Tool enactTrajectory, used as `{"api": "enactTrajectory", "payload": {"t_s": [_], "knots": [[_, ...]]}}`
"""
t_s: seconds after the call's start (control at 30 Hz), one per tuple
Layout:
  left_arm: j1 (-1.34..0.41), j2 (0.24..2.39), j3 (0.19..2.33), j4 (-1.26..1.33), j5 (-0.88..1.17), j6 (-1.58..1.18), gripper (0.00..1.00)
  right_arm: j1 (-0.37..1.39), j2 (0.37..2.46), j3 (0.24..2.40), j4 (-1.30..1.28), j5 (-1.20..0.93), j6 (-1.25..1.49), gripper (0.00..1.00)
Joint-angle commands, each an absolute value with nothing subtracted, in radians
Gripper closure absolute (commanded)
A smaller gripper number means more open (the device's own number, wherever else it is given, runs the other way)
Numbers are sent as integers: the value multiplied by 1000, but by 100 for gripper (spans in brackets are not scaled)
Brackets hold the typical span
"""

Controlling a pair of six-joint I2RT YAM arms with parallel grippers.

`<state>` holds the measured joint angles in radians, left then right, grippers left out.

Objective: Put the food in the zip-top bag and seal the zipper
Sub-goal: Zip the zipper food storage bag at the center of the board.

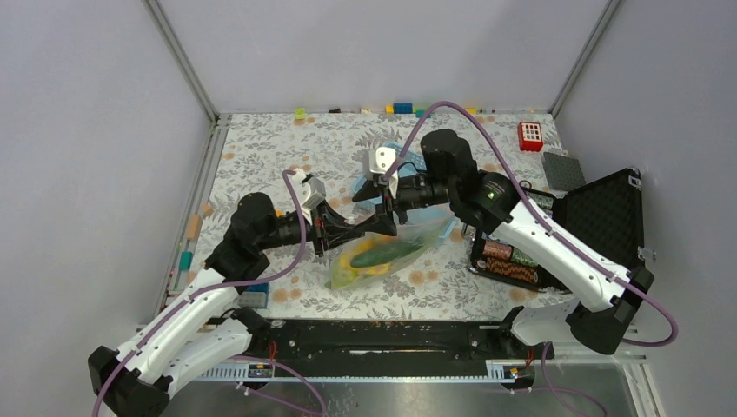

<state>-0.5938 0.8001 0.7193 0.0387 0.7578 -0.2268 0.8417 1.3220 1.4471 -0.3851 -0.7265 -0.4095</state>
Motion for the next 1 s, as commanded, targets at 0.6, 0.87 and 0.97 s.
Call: {"api": "enactTrajectory", "payload": {"t_s": [0.6,0.87,0.97], "knots": [[-610,767,757,80,732,-184,100,883,1389,1511,-471,-716,-424,82],[-609,679,702,134,621,-201,100,881,1354,1481,-500,-639,-438,86],[-610,643,676,149,596,-211,100,882,1341,1476,-521,-622,-450,86]]}}
